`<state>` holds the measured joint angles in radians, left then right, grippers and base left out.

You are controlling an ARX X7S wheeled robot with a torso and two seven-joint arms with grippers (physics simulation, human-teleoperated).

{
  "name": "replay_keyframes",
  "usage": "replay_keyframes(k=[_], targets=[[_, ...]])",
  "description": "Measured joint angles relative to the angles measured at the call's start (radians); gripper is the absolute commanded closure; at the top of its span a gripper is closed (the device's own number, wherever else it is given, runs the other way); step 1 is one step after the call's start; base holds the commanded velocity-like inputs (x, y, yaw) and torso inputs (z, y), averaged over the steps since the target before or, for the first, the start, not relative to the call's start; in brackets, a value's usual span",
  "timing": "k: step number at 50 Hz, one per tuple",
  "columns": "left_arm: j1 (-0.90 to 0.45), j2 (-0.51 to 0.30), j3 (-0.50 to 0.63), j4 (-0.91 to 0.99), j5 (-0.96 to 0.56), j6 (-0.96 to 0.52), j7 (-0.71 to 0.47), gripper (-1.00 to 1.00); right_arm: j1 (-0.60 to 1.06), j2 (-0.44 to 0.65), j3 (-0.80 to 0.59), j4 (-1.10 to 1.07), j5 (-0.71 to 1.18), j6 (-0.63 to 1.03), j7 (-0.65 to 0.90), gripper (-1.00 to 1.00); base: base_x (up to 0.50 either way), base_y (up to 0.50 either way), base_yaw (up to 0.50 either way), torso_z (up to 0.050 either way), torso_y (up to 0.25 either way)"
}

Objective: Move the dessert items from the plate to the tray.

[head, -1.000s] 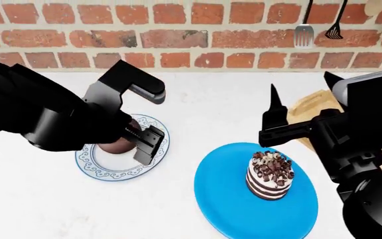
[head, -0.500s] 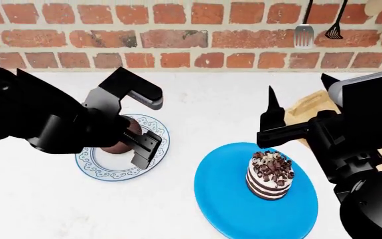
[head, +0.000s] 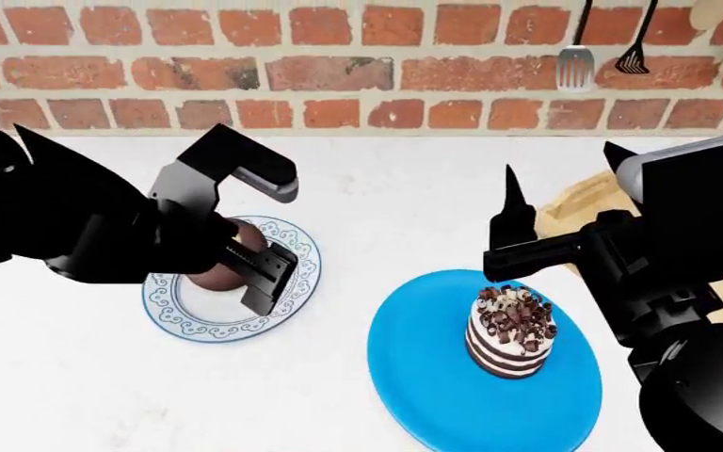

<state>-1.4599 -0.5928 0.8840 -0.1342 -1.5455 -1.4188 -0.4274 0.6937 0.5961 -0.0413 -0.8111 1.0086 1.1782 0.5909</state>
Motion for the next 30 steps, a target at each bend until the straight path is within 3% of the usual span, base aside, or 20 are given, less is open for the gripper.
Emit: replay_keyframes(k=[30], targets=[[0.011, -0.002, 0.072, -0.052, 0.102, 0.068, 0.139, -1.00, -0.008, 0.008, -0.012, 0.004, 0.008, -0.013, 0.012, -1.00, 0.00, 0.00, 0.00, 0.000, 0.000]])
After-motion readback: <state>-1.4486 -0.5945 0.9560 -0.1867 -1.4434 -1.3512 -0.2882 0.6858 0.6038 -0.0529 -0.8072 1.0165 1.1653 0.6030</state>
